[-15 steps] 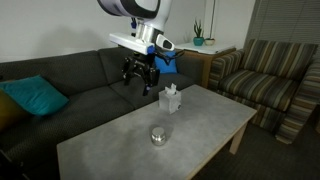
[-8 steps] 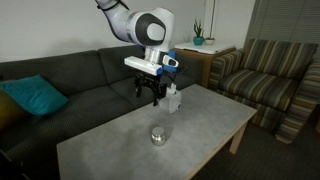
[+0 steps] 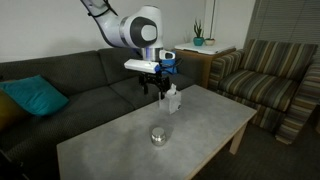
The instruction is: Uncover the silver bottle and put the lid on the table
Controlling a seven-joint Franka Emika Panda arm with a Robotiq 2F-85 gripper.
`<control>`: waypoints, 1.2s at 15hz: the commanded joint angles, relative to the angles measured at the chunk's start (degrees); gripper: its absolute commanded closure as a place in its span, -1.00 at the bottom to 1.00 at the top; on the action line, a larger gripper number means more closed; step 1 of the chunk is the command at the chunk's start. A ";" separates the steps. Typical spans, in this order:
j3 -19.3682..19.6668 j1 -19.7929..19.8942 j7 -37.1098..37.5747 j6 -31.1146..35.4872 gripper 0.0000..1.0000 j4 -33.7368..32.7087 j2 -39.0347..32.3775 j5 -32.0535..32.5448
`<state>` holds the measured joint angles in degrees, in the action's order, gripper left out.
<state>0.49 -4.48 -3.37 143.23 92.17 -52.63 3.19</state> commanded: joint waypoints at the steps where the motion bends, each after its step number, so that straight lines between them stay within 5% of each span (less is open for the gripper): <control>1: 2.36 -2.80 6.28 8.14 -1.00 0.09 -3.80 1.55; 8: 4.09 -2.41 10.54 11.88 -1.00 -5.40 -13.20 0.21; 14: -3.40 6.02 4.40 10.07 -1.00 -14.37 -21.68 -4.19; 15: -0.06 2.77 7.58 11.74 -1.00 -10.65 -19.29 -3.28; 18: -2.08 4.94 5.71 11.64 -1.00 -13.32 -21.55 -3.90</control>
<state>-1.92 0.78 2.75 155.01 79.16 -74.00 -0.02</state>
